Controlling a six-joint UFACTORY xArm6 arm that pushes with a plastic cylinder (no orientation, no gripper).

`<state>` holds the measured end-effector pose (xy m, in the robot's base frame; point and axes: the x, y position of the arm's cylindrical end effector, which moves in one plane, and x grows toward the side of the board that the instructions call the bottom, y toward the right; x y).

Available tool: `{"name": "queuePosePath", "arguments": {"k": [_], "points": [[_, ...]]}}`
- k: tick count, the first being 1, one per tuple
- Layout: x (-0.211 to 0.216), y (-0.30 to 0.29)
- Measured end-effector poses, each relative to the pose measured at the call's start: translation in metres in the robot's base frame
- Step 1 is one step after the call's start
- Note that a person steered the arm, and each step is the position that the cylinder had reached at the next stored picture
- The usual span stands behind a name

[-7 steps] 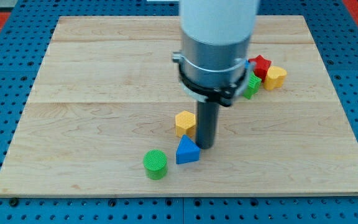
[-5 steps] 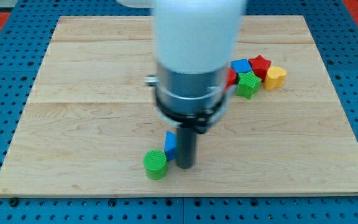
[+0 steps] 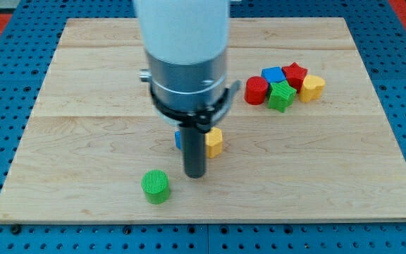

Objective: Move yellow hexagon at center top of the board

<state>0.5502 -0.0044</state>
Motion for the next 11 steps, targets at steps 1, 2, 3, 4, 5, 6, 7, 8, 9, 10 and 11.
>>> {"name": "queuePosePath", "arguments": {"k": [1, 2, 3, 4, 5, 6, 7, 8, 9, 10, 11], "points": [[-0.012, 0.025], [-0.045, 0.008], [-0.081, -0.007], [-0.113, -0.007], [-0.160, -0.007], [-0.215, -0.009], [-0.227, -0.018], [-0.224, -0.035], [-0.230, -0.025], [-0.262, -0.006], [-0.274, -0.003]]}}
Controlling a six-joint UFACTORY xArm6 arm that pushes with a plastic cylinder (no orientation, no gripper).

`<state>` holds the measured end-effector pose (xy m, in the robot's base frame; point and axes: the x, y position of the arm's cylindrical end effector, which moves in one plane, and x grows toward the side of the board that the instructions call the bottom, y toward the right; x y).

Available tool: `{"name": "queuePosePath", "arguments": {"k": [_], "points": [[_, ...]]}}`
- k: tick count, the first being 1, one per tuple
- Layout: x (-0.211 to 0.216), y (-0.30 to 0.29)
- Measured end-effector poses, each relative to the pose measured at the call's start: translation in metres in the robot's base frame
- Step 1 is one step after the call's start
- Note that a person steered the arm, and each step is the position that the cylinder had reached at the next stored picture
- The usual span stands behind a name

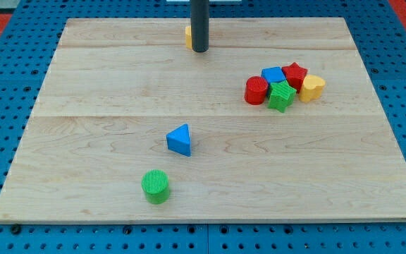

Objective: Move yellow hexagon at center top of the board

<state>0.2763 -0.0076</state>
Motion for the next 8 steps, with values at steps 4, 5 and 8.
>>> {"name": "queuePosePath", "arguments": {"k": [4, 5, 8], "points": [[-0.005, -0.032], [-0.020, -0.035], [0.073, 0.028]]}}
